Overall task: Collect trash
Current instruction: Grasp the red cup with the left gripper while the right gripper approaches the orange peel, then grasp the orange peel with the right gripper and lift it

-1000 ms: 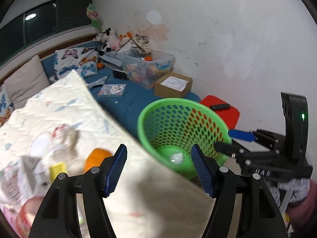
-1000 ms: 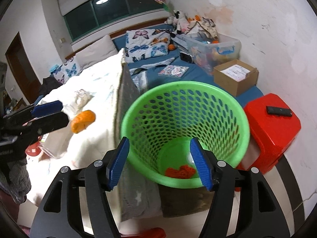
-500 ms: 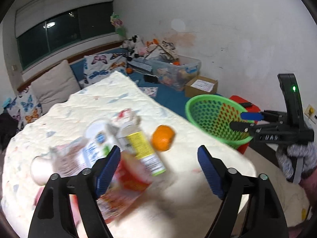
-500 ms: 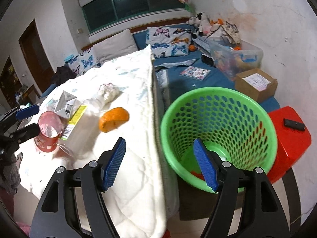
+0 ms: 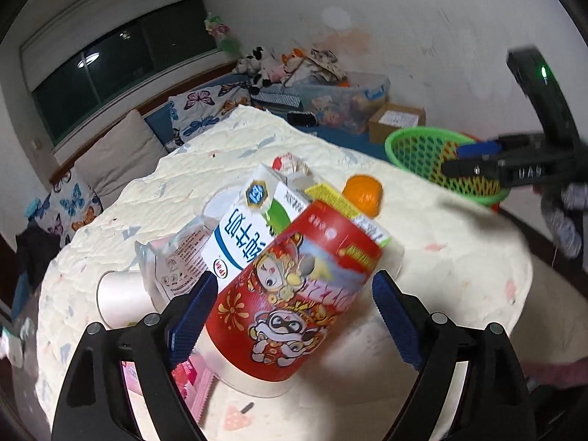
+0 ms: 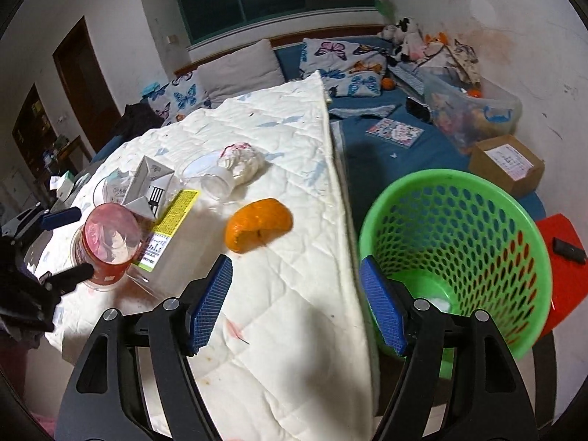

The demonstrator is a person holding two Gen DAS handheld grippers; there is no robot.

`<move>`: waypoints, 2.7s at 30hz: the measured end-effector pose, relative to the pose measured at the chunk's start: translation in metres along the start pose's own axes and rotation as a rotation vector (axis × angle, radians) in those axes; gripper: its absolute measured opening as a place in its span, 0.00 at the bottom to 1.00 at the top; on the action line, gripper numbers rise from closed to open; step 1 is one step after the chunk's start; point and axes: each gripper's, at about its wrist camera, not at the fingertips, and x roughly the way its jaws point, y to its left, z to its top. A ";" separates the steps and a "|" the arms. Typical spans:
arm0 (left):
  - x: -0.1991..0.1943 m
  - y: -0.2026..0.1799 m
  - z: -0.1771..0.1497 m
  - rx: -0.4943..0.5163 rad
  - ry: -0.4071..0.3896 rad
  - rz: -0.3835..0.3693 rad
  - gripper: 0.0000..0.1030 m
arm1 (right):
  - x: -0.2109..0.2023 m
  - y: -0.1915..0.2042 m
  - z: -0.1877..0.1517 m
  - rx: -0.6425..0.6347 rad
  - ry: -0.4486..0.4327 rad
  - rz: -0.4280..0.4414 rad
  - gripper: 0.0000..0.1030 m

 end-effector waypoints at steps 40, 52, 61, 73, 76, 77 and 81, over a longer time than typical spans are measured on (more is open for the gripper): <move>0.023 -0.008 -0.006 0.163 -0.016 0.005 0.80 | 0.118 0.031 0.033 -0.174 0.157 0.041 0.70; 0.031 -0.002 -0.004 0.151 -0.005 0.000 0.80 | 0.115 0.039 0.026 -0.187 0.155 0.056 0.52; 0.026 0.003 -0.007 0.108 -0.033 0.015 0.75 | 0.102 0.037 0.019 -0.149 0.143 0.066 0.48; 0.004 0.022 -0.009 -0.030 -0.075 0.025 0.65 | 0.080 0.038 0.012 -0.107 0.107 0.084 0.47; -0.005 0.025 -0.009 -0.058 -0.087 0.028 0.65 | 0.072 0.037 0.013 -0.100 0.093 0.087 0.47; -0.007 0.027 -0.008 -0.066 -0.089 0.029 0.65 | 0.068 0.036 0.013 -0.098 0.087 0.087 0.47; -0.017 0.032 -0.006 -0.104 -0.105 0.011 0.64 | 0.058 0.033 0.013 -0.088 0.067 0.084 0.47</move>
